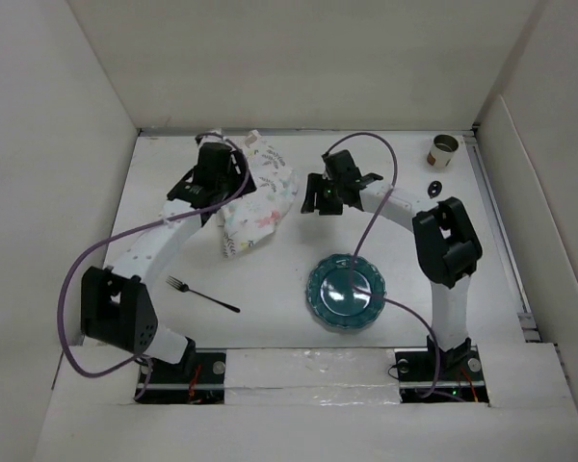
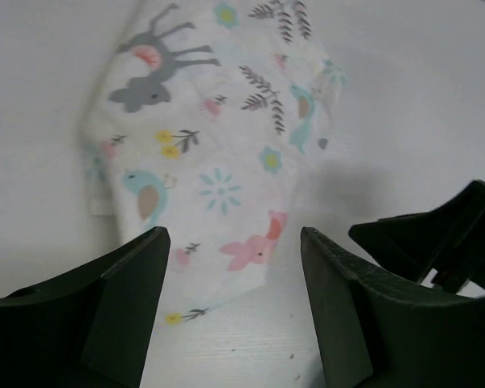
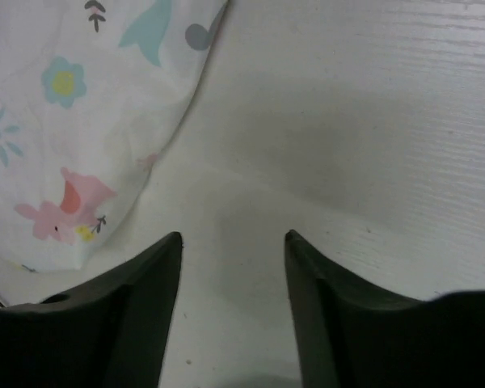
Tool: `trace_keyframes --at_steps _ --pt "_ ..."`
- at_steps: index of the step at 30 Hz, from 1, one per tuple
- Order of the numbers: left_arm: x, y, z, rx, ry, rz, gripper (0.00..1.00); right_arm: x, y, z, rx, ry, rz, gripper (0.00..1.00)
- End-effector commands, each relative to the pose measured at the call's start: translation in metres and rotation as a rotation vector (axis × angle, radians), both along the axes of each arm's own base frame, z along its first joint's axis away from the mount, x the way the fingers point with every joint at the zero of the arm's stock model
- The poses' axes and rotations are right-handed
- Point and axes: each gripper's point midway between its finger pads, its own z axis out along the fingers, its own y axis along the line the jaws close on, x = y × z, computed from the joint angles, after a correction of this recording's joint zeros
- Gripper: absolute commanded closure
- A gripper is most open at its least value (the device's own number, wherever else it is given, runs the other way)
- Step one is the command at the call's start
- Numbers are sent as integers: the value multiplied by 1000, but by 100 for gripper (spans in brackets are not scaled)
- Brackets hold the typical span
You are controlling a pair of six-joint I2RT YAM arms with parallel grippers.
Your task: Set the dinner table for one person
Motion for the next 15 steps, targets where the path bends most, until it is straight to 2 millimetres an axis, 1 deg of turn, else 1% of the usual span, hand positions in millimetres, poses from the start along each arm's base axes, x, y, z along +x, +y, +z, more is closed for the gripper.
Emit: trace_keyframes --at_steps 1,2,3,4,5,6,7,8,9,10,11,12,13,14,15 --pt "-7 56 -3 27 -20 169 38 22 26 31 99 -83 -4 35" --pt "-14 63 -22 31 23 185 38 22 32 31 104 -88 1 33" --pt "-16 74 -35 25 60 214 38 25 33 29 102 -91 -6 31" --pt "-20 75 -44 7 87 209 38 28 34 19 96 -75 -14 29" --pt "-27 78 -60 4 127 216 38 31 43 21 105 -83 -7 29" --pt "-30 82 -71 -2 153 227 37 33 44 17 105 -74 -15 28" --pt "-29 89 -76 -34 158 253 31 36 47 7 109 -54 -27 29" --pt "-30 92 -84 -49 168 260 30 40 50 4 115 -51 -33 29" --pt "-34 95 -99 -61 198 263 27 46 53 7 127 -62 -41 29" --pt "-32 93 -103 -83 201 254 25 49 59 6 136 -65 -57 29" --pt "-26 92 -103 -89 181 247 24 52 61 -5 132 -53 -69 29" --pt "-21 90 -108 -92 188 239 22 60 65 1 145 -68 -77 29" --pt "-13 86 -107 -107 166 225 22 63 70 -1 149 -68 -91 30" --pt "-6 80 -104 -129 161 201 21 66 71 -12 140 -53 -108 31" --pt "-1 79 -115 -126 184 205 21 70 72 -15 141 -51 -122 34"
